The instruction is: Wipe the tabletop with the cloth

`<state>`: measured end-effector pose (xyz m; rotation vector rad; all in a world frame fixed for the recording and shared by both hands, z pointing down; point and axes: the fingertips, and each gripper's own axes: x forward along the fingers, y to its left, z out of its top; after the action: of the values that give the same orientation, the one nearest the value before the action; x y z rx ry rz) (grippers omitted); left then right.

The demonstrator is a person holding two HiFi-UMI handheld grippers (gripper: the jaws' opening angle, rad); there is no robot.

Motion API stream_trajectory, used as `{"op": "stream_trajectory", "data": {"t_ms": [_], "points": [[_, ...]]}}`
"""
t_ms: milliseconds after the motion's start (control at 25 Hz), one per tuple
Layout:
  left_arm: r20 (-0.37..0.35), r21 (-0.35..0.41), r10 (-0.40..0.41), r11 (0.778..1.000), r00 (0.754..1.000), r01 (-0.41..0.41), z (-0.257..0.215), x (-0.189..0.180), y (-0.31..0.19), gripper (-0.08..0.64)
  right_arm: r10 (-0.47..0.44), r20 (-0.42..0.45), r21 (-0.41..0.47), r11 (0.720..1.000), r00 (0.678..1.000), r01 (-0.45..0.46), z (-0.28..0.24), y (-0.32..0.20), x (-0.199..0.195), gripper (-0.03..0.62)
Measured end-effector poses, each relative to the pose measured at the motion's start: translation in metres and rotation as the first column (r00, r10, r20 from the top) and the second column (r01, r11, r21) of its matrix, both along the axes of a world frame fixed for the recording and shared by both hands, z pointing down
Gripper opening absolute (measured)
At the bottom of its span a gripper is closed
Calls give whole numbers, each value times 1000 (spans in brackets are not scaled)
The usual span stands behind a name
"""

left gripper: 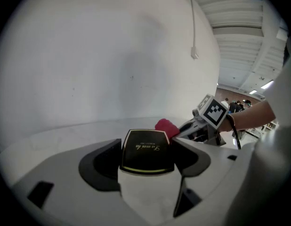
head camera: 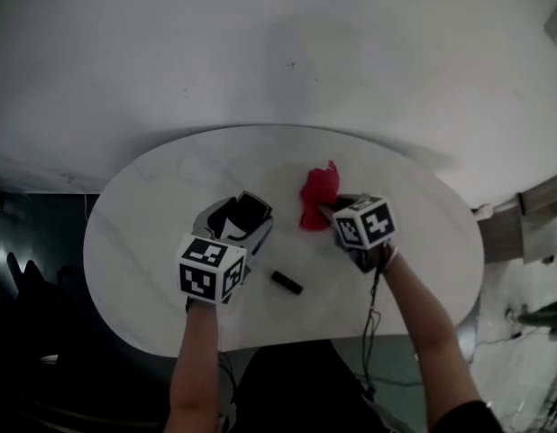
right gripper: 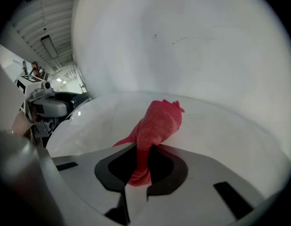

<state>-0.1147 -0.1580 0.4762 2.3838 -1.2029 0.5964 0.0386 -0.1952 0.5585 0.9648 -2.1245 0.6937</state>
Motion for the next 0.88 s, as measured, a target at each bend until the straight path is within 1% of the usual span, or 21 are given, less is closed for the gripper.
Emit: {"op": "stream_trajectory", "data": {"t_ms": [280, 400, 560, 640, 720, 800, 880], "points": [[-2, -2, 75, 997, 997, -75, 0, 45, -6, 336, 146, -40, -12, 989, 988, -147, 2, 12, 93, 46], [-9, 4, 90, 996, 996, -90, -3, 61, -11, 336, 202, -55, -18, 979, 978, -204, 3, 17, 124, 46], [-9, 14, 107, 994, 994, -107, -8, 79, -14, 336, 262, -110, -2, 965, 959, -264, 1, 24, 161, 46], [-2, 17, 104, 994, 995, -104, -10, 82, -14, 336, 293, -112, 19, 956, 949, -293, -5, 28, 172, 46], [4, 17, 99, 995, 995, -99, -11, 82, -12, 336, 308, -103, 58, 951, 946, -303, -16, 34, 176, 46], [14, 18, 94, 995, 995, -95, -13, 82, -10, 336, 300, -103, 115, 950, 948, -289, -32, 36, 175, 46], [25, 22, 90, 996, 996, -90, -15, 81, -9, 336, 289, -80, 171, 947, 954, -273, -50, 34, 167, 46]]}}
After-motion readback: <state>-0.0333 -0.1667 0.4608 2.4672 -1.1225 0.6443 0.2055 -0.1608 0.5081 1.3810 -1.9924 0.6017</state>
